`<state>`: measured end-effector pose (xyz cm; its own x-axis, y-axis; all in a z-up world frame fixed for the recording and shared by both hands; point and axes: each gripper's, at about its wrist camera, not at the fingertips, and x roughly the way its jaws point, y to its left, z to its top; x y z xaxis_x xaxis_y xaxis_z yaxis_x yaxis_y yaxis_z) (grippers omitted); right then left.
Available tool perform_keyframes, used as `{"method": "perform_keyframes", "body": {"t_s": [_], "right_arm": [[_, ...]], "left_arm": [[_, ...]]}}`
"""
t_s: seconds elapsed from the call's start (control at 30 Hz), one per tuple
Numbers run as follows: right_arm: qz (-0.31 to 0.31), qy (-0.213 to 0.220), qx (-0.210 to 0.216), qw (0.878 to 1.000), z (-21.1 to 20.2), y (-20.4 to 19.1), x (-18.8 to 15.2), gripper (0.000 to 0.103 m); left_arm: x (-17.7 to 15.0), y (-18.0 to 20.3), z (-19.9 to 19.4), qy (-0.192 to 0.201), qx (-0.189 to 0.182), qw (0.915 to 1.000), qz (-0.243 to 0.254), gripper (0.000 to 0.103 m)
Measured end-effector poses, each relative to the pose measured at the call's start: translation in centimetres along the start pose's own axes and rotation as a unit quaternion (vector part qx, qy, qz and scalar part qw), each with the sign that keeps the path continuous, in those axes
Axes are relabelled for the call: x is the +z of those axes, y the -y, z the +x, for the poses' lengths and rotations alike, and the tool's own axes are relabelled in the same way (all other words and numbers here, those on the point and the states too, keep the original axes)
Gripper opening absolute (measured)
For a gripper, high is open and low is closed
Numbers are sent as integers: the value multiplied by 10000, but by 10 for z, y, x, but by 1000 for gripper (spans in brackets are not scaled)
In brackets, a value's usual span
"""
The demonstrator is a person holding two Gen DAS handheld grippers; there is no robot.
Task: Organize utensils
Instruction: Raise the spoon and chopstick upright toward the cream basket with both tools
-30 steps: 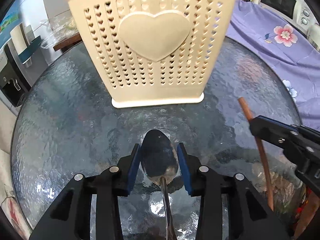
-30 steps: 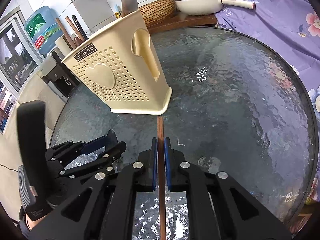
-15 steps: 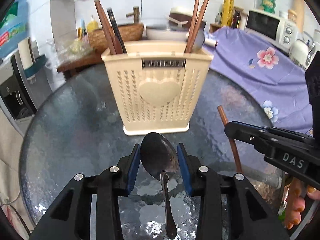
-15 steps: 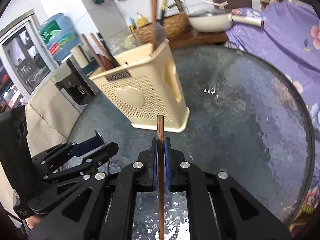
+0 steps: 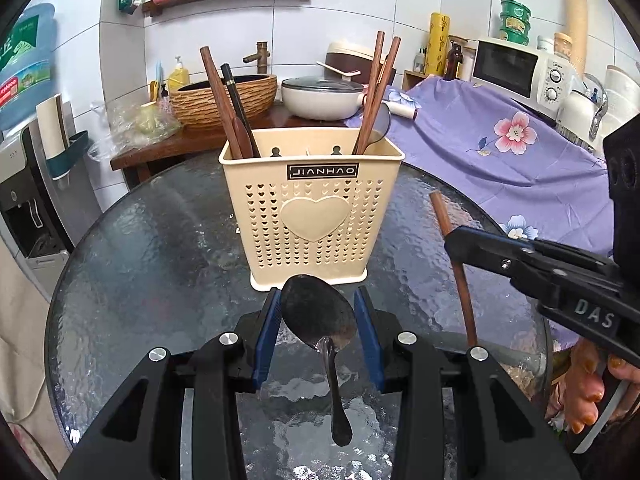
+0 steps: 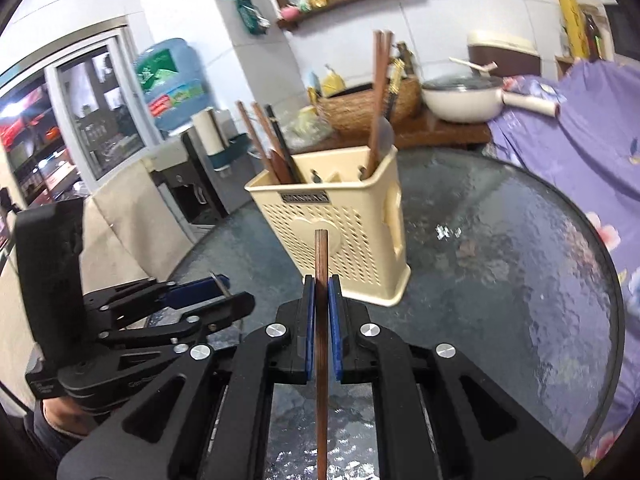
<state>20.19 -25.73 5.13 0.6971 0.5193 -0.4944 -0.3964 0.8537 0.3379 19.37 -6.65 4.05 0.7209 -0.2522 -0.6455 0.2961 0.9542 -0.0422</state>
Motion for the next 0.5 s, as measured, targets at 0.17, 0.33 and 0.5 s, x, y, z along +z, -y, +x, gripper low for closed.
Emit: {"method": "perform_keyframes", "body": {"t_s": [0.17, 0.33, 0.5], "right_arm": [[-177, 99, 80, 9998, -9, -10, 6, 7], [-252, 239, 261, 9991, -17, -13, 10, 7], [-251, 228, 270, 9991, -21, -13, 12, 7]], "left_arm": [[3, 0, -6, 76, -47, 10000, 24, 36], [7, -1, -11, 148, -63, 9999, 64, 36], [9, -2, -13, 179, -73, 9998, 62, 36]]}}
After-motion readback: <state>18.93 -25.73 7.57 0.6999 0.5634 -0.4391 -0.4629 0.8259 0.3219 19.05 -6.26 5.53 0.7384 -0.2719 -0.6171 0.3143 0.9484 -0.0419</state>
